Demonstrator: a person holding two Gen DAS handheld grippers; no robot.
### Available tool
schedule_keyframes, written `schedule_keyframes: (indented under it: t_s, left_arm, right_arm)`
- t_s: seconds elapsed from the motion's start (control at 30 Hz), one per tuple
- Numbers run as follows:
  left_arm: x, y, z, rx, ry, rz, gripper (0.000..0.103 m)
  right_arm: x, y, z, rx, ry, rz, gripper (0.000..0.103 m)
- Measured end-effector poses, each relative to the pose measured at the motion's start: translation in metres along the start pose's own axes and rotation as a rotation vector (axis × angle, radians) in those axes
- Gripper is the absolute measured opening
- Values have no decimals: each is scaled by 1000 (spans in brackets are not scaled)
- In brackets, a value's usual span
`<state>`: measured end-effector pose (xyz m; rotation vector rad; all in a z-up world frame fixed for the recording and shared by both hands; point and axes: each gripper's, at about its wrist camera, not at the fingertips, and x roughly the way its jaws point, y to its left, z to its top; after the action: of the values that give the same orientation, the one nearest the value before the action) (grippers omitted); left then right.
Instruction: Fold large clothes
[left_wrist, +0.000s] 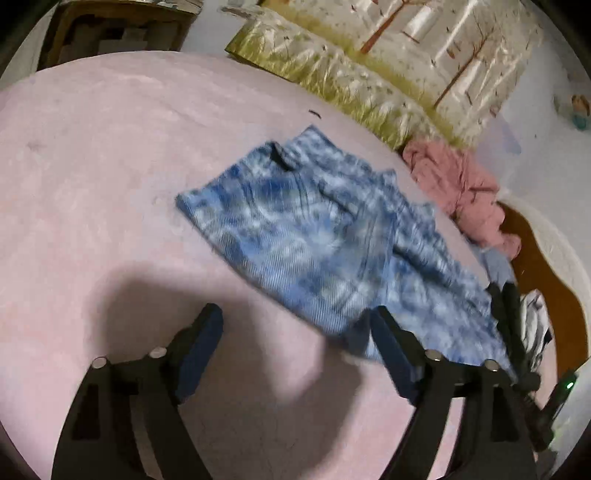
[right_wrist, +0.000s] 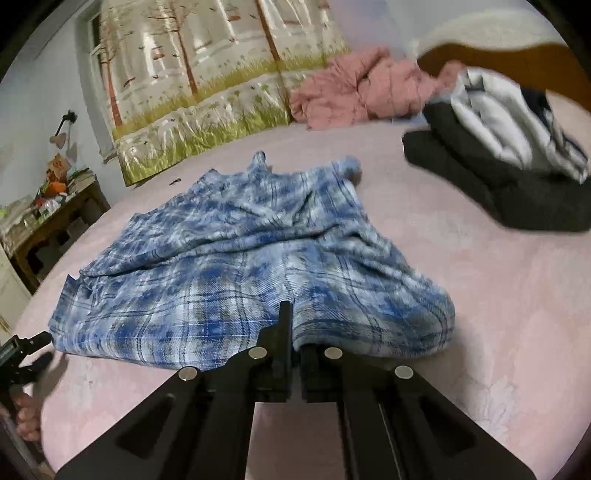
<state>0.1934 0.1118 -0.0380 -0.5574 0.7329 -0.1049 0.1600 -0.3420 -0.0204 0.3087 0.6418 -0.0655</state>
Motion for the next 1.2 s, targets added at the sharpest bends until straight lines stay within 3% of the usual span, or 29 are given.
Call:
schedule_keyframes:
  t_s: [0.07, 0.17, 0.2, 0.23, 0.27, 0.3, 0.37, 0.43, 0.5, 0.53, 0.7, 0.8, 0.83, 0.87, 0.93, 1.0, 1.1, 1.17, 1.2]
  left_arm:
    - [10, 1, 9, -40, -18, -11, 102]
    - [32, -4, 26, -42, -38, 90, 99]
    - [40, -10, 30, -9, -33, 138, 87]
    - [47, -14, 32, 38, -25, 180, 23]
    - [54, -16, 33, 60, 8, 187, 8]
    - [51, -17, 30, 59, -2, 201, 7]
    - [23, -16, 25, 49, -109, 235, 6]
    - [-13, -9, 18, 30, -201, 217, 7]
    - [-39, -1, 7, 17, -194, 163, 7]
    - [-48, 0, -1, 24, -183, 165, 7]
    - [-60, -1, -34, 134, -168, 231, 10]
    - [-48, 5, -33, 163, -177, 282, 37]
    - [-48, 8, -33, 150, -183, 291, 51]
    - [-50, 13, -32, 132, -191, 273, 57]
    - [-56, 16, -29, 121, -205, 224, 58]
    - [-56, 14, -27, 146, -219, 253, 61]
    - [-48, 5, -22, 181, -213, 276, 61]
    - [-49, -3, -15, 197, -239, 277, 63]
    - [-49, -8, -10, 208, -250, 276, 64]
  right_arm:
    - [7, -10, -2, 43, 34, 18, 3]
    - [18, -25, -2, 125, 71, 56, 8]
    - [20, -27, -1, 137, 73, 60, 8]
    - [22, -29, 0, 149, 75, 62, 8]
    - [22, -30, 2, 156, 65, 52, 8]
    - [21, -29, 3, 158, 54, 42, 4]
    - [2, -27, 0, 141, -31, 23, 3]
    - [-18, -24, -5, 99, -102, -33, 2]
    - [-41, -20, -16, 56, -162, -181, 2]
    - [-47, -21, -19, 44, -173, -205, 2]
    - [-48, -25, -37, -45, -104, -247, 2]
    - [-48, -30, -41, -54, -58, -232, 2]
    - [-51, -34, -41, -51, -58, -239, 2]
    - [-57, -38, -42, -49, -72, -250, 2]
    - [-63, -42, -41, -58, -81, -278, 5]
    - [-61, -41, -30, -101, -67, -279, 5]
    - [-54, -32, -10, -126, -64, -215, 5]
    - [-40, -23, 4, -156, -35, -169, 12]
    - [-33, -18, 6, -176, -17, -168, 22]
